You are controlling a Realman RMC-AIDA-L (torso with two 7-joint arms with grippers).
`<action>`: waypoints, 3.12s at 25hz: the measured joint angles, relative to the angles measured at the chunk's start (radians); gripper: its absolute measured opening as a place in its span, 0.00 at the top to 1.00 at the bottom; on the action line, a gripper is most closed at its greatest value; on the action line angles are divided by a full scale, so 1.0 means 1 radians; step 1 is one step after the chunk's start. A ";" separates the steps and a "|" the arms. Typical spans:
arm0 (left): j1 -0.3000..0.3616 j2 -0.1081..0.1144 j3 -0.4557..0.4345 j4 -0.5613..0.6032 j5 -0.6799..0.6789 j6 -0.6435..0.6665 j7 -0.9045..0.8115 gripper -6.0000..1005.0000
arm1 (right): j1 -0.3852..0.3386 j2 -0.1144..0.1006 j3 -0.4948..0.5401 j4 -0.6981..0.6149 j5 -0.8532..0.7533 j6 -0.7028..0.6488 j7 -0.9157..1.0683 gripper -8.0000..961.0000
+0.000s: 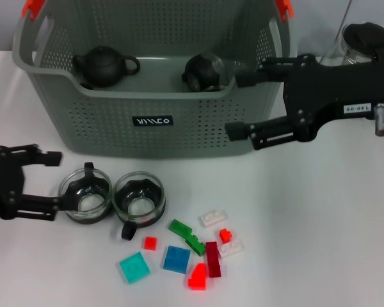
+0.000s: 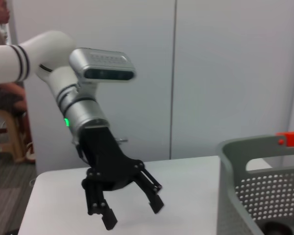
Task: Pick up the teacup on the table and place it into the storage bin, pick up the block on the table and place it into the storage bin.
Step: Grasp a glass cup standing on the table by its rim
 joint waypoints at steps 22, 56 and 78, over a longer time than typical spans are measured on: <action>-0.101 -0.074 0.287 0.309 0.285 0.017 -0.066 0.10 | 0.108 -0.031 0.032 0.135 -0.134 -0.158 0.027 0.02; -0.159 -0.094 0.524 0.207 0.537 -0.188 -0.220 0.10 | 0.126 0.002 0.035 0.262 -0.270 -0.095 0.020 0.02; -0.161 -0.094 0.729 0.128 0.599 -0.281 -0.321 0.10 | 0.132 0.002 0.035 0.284 -0.270 -0.095 0.015 0.02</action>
